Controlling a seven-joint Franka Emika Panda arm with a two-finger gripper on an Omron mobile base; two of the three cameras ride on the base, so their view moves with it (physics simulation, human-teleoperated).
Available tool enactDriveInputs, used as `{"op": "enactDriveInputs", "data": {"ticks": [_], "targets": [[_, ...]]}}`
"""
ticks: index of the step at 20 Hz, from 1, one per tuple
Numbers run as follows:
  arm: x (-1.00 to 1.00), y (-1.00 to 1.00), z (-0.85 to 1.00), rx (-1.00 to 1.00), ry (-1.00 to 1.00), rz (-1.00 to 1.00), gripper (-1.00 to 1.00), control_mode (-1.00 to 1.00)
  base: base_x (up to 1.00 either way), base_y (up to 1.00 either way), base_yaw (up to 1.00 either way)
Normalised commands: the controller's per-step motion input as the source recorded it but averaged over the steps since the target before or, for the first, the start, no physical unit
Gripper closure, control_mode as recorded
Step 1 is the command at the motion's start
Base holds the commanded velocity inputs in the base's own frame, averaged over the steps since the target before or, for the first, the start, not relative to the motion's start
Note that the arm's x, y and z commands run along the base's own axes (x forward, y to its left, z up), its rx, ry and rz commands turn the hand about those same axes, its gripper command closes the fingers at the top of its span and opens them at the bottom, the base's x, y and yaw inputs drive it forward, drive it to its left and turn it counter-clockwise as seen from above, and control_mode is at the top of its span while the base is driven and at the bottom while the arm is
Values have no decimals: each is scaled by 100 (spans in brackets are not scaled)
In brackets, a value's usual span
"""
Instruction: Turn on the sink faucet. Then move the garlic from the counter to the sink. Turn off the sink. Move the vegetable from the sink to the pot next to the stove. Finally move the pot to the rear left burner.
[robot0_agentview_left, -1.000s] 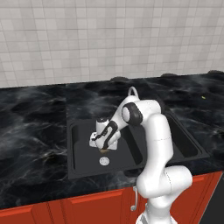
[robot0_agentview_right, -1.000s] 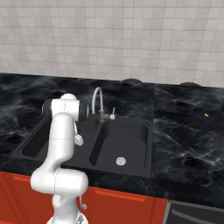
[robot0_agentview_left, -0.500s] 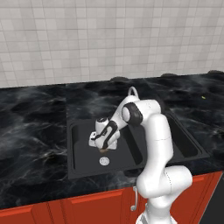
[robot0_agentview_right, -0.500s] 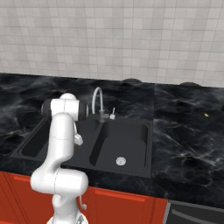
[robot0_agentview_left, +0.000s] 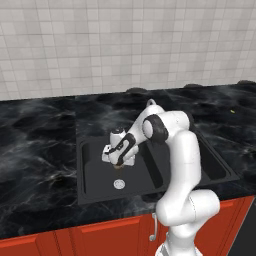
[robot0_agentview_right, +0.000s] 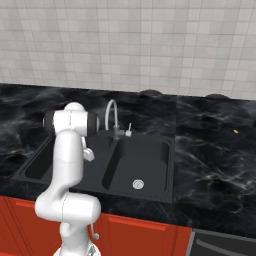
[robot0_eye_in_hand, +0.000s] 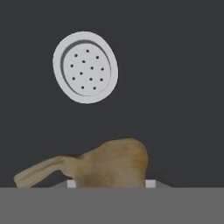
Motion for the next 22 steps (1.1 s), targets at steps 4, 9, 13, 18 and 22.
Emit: {"op": "enactDriveInputs", "data": {"ticks": [4, 9, 13, 18, 22], "targets": [[-13, -7, 47, 0, -1, 0, 100, -100, 0, 0, 0], [-19, -4, 54, 0, -3, 0, 100, -100, 0, 0, 0], [-25, -1, 58, 0, -4, 0, 100, -100, 0, 0, 0], [-29, -2, 56, 0, -3, 0, 100, -100, 0, 0, 0], [-32, -1, 50, 0, -2, -1, 100, -100, 0, 0, 0]]}}
